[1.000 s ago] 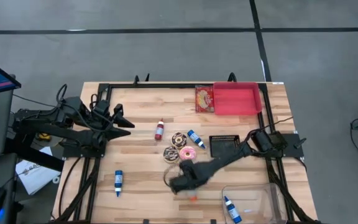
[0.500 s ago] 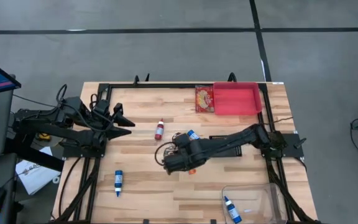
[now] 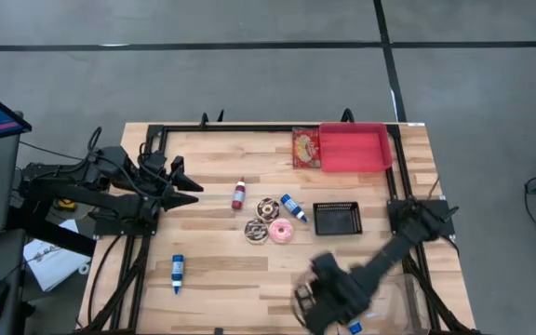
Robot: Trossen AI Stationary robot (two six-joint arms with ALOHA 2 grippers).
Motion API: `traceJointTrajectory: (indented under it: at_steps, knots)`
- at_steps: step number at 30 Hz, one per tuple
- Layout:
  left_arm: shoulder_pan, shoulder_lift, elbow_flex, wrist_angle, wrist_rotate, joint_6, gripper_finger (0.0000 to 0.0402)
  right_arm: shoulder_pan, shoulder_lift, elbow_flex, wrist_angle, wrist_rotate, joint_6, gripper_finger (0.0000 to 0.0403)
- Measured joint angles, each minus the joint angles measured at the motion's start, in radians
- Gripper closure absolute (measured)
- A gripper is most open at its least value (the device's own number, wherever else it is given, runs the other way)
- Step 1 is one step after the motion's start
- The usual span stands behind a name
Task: Pick & Place Food Item
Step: Put the orange food coloring bottle into the transparent bin
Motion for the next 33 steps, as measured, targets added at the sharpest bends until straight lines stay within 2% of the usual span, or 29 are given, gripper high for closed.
traceJointTrajectory:
  at_steps: [3,6,8,21,28,33]
  knots:
    - [0.0,0.0,0.0,0.0,0.0,0.0,0.0243,0.092,0.0,0.026,-0.001,-0.005,0.167,0.0294]
    - [0.0,0.011,0.0,0.002,0.0,0.0,0.0243,0.146,-0.002,0.036,-0.002,-0.105,0.197,0.0295]
    - [0.0,0.023,0.0,0.003,0.0,0.0,0.0243,0.162,-0.002,0.032,0.0,-0.132,0.199,0.0295]
    - [-0.008,0.091,0.0,0.038,0.022,-0.046,0.0243,0.163,-0.002,-0.241,-0.002,-0.178,0.176,0.0295]
    - [-0.023,0.099,0.0,0.057,0.01,-0.054,0.0243,0.168,-0.002,-0.28,-0.001,-0.179,0.174,0.0292]
    - [-0.022,0.099,0.0,0.077,-0.003,-0.054,0.0243,0.175,-0.002,-0.28,-0.001,-0.176,0.173,0.0274]
